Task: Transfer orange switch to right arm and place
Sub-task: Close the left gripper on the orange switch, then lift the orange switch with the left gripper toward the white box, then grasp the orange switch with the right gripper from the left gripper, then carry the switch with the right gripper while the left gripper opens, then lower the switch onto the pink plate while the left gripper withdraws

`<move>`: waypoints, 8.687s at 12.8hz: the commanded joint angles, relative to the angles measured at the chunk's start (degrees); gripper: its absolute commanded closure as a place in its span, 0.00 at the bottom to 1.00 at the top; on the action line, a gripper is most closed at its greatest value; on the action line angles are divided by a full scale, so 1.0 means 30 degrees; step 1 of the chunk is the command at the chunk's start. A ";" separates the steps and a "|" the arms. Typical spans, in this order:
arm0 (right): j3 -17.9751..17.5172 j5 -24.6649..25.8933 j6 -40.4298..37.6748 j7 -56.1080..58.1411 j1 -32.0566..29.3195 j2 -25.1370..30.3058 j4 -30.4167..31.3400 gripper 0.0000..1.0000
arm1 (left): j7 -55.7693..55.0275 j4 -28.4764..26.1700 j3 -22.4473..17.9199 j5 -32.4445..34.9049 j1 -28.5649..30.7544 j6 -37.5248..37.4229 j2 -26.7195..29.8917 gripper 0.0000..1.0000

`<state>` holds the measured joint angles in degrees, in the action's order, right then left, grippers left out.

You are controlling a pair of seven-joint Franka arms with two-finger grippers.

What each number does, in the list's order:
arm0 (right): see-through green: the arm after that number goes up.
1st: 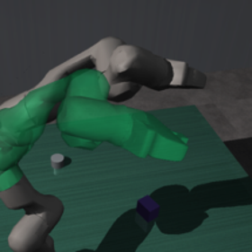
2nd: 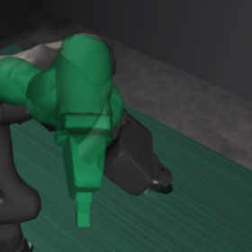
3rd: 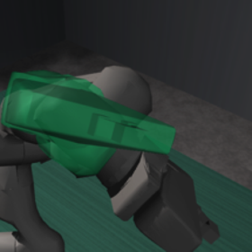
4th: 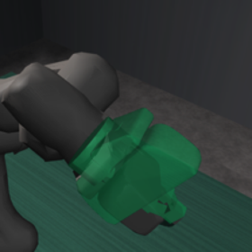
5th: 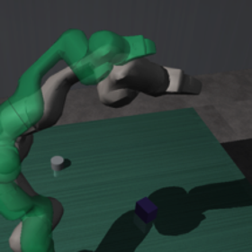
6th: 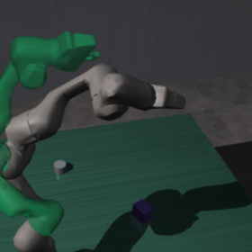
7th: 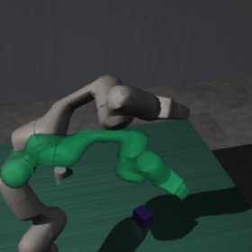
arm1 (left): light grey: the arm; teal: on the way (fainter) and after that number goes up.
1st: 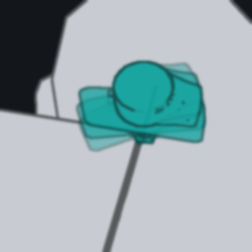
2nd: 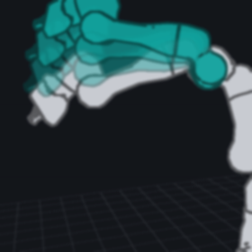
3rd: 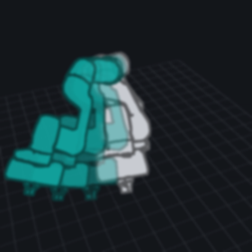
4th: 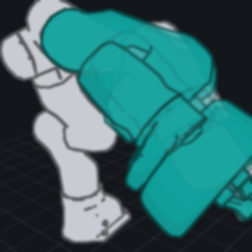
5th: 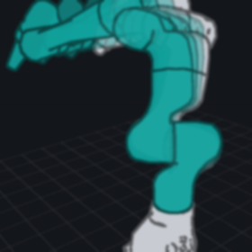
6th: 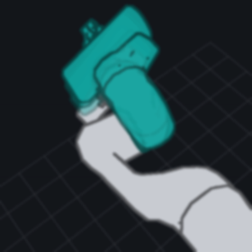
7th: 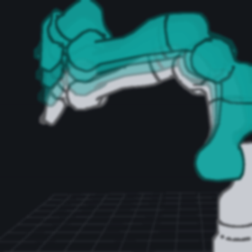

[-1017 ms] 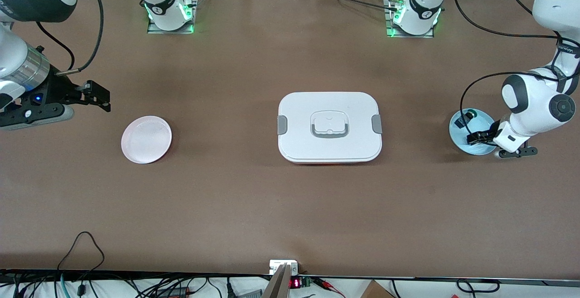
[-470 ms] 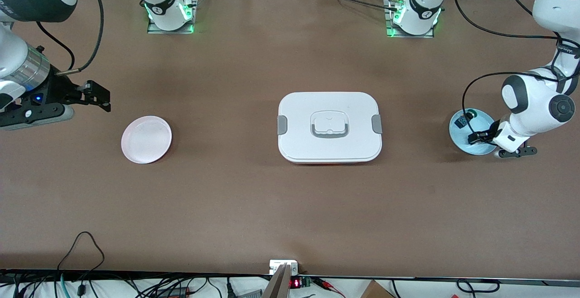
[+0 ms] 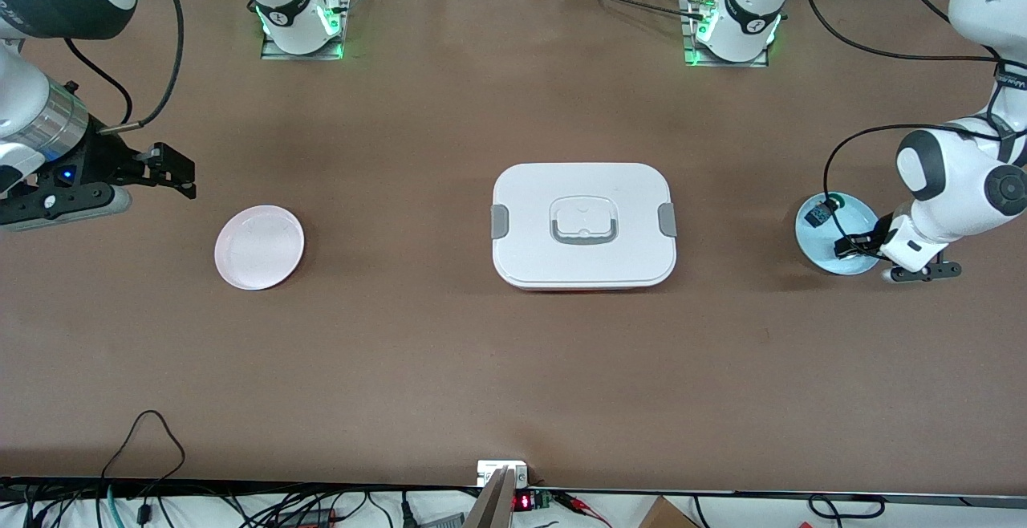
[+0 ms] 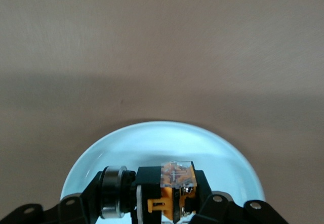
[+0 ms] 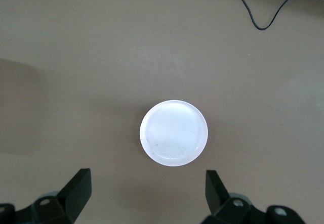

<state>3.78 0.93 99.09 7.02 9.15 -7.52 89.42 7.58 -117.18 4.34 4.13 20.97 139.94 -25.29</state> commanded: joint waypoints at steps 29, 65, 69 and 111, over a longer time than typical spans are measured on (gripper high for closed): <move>-0.0029 -0.5290 -0.1649 0.1001 -0.0090 -0.0013 -0.0101 0.00 | 3.1458 0.7211 0.7256 -2.8384 -0.3349 -1.3718 -0.2704 0.52; -0.0058 -3.1452 0.7400 -0.4156 0.7292 -0.4936 0.2185 0.37 | 3.1517 0.7918 0.7519 -3.4335 -0.8424 -0.7301 -0.2440 0.51; -0.0058 -3.1452 0.7371 -0.4156 0.7234 -0.4848 0.2185 0.72 | 3.1488 0.7918 0.7519 -3.4335 -0.8395 -0.7301 -0.2411 0.51; 0.0118 -0.1921 1.2343 0.4311 -0.1847 -0.4286 0.9534 1.00 | -0.5120 1.3713 0.7666 -0.0954 -0.5026 -2.2034 0.1515 0.00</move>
<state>4.76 -5.86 131.77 19.22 4.97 -19.20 115.16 -1.64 -79.90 27.13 -6.19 6.24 77.06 -20.61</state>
